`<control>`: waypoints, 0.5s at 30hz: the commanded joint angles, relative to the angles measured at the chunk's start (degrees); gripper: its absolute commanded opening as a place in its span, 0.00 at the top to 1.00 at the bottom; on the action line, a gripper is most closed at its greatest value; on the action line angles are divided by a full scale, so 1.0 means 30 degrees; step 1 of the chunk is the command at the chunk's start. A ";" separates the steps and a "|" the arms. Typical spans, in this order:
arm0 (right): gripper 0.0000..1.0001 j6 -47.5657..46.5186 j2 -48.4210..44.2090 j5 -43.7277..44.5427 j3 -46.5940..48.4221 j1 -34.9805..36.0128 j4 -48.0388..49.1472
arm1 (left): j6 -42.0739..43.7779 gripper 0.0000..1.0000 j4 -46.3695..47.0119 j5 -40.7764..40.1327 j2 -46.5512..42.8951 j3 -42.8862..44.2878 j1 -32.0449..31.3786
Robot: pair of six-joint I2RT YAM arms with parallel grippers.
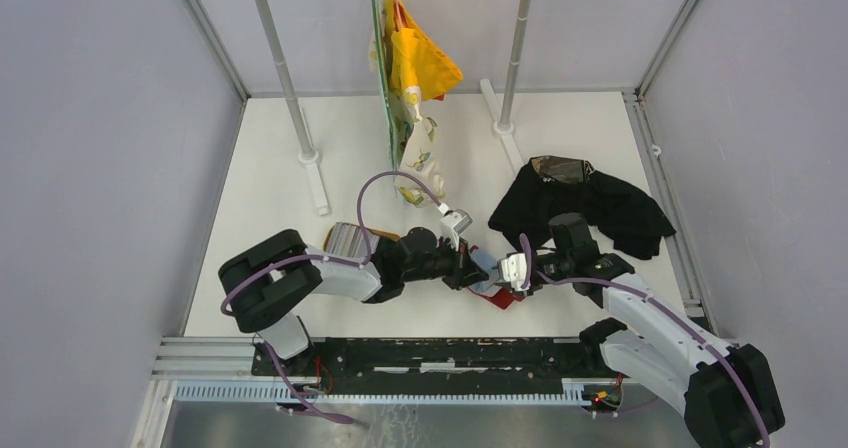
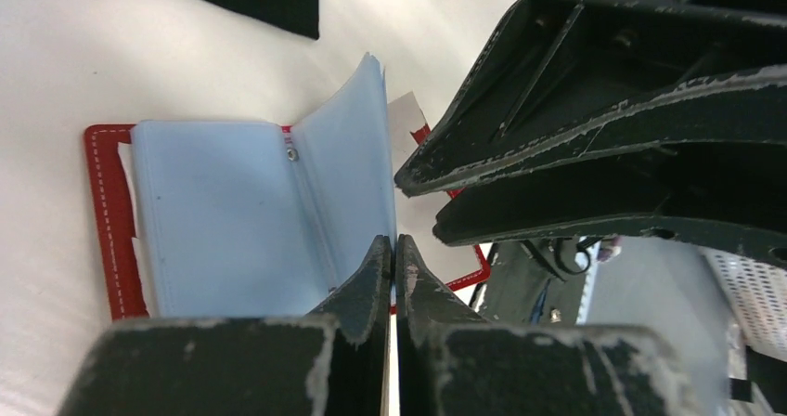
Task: Put the credit cards into the card holder
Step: Open the card holder at the center of the board.
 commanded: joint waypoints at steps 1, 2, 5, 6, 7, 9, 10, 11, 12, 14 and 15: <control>0.58 -0.0193 -0.0043 -0.0206 -0.0152 -0.0004 0.0753 | -0.2165 0.98 0.2594 0.1119 0.0767 0.0089 0.0228; 0.58 -0.0121 -0.0001 -0.0056 -0.0187 -0.0004 0.0830 | -0.2331 0.98 0.2859 0.1207 0.0952 0.0086 0.0223; 0.60 -0.0049 0.0220 0.0386 -0.0202 0.0077 0.0976 | -0.2891 0.98 0.3239 0.1428 0.1585 0.0189 0.0328; 0.61 -0.0089 0.0281 0.0476 -0.0208 0.0142 0.0969 | -0.3026 0.98 0.3427 0.1528 0.1761 0.0194 0.0316; 0.61 -0.0132 0.0358 0.0591 -0.0203 0.0197 0.0930 | -0.3146 0.98 0.3604 0.1577 0.1897 0.0168 0.0336; 0.62 -0.0344 0.0457 0.0705 -0.0231 0.0299 0.0826 | -0.3346 0.98 0.3760 0.1561 0.2099 0.0132 0.0405; 0.62 -0.0504 0.0458 0.0706 -0.0233 0.0377 0.0724 | -0.3427 0.98 0.3840 0.1559 0.2191 0.0113 0.0446; 0.63 -0.0575 0.0479 0.0706 -0.0247 0.0410 0.0675 | -0.3515 0.98 0.3901 0.1535 0.2243 0.0063 0.0477; 0.63 -0.0641 0.0506 0.0763 -0.0276 0.0435 0.0672 | -0.3624 0.98 0.4082 0.1556 0.2276 0.0020 0.0525; 0.63 -0.0790 0.0595 0.0973 -0.0306 0.0545 0.0621 | -0.3860 0.98 0.4341 0.1613 0.2344 -0.0064 0.0624; 0.64 -0.0880 0.0619 0.1011 -0.0291 0.0592 0.0580 | -0.3990 0.98 0.4488 0.1617 0.2391 -0.0131 0.0646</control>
